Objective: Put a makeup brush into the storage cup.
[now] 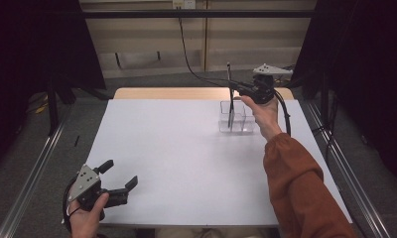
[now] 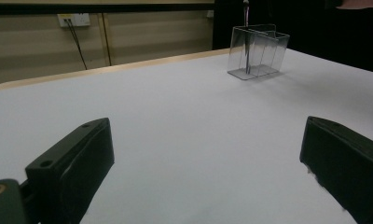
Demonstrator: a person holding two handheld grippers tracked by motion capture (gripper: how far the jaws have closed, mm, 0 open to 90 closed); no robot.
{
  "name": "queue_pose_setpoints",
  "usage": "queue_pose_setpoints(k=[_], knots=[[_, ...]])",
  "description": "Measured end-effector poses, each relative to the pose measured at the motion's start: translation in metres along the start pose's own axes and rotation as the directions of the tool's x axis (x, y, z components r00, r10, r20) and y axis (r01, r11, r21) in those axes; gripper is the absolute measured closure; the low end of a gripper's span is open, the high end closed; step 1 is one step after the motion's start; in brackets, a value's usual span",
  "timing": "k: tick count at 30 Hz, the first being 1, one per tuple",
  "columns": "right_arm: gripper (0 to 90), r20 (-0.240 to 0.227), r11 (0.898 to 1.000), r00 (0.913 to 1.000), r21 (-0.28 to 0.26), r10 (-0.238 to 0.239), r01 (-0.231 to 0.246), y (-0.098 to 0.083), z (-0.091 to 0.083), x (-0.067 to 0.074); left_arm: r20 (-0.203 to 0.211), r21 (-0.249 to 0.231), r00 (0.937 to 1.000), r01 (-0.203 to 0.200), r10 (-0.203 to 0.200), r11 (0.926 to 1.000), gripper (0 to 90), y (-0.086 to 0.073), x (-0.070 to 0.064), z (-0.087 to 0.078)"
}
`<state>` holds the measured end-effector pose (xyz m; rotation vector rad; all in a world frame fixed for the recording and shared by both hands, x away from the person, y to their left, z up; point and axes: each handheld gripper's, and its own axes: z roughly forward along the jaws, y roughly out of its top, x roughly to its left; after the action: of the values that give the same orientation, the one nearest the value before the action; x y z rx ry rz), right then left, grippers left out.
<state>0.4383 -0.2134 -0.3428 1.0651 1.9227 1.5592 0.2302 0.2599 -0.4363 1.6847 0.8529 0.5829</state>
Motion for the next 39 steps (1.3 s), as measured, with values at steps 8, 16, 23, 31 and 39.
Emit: queue_pose_setpoints(k=[8,16,23,31,39], knots=[[85.0,0.039,1.000,0.9992,0.002,0.007,-0.008,-0.004,0.009,-0.009,-0.001,0.001,1.0000,0.002,-0.002,1.0000,2.8,0.000,0.000,0.000],[85.0,0.052,0.999,0.9983,0.012,0.029,-0.029,-0.013,0.020,-0.016,0.001,0.001,1.0000,-0.001,0.001,1.0000,2.8,0.000,0.000,0.000],[84.9,0.042,0.999,0.9987,0.021,0.028,-0.029,-0.020,0.028,-0.015,0.003,0.001,1.0000,-0.003,0.003,1.0000,2.8,0.000,0.000,-0.001],[84.9,0.039,0.999,0.9988,0.028,0.030,-0.031,-0.025,0.030,-0.015,0.001,0.003,1.0000,-0.008,0.008,1.0000,2.8,0.000,-0.001,0.000],[84.9,0.026,0.999,0.9992,0.041,0.031,-0.032,-0.033,0.032,-0.014,0.002,0.003,1.0000,-0.004,0.004,1.0000,2.8,0.000,-0.001,-0.001]])
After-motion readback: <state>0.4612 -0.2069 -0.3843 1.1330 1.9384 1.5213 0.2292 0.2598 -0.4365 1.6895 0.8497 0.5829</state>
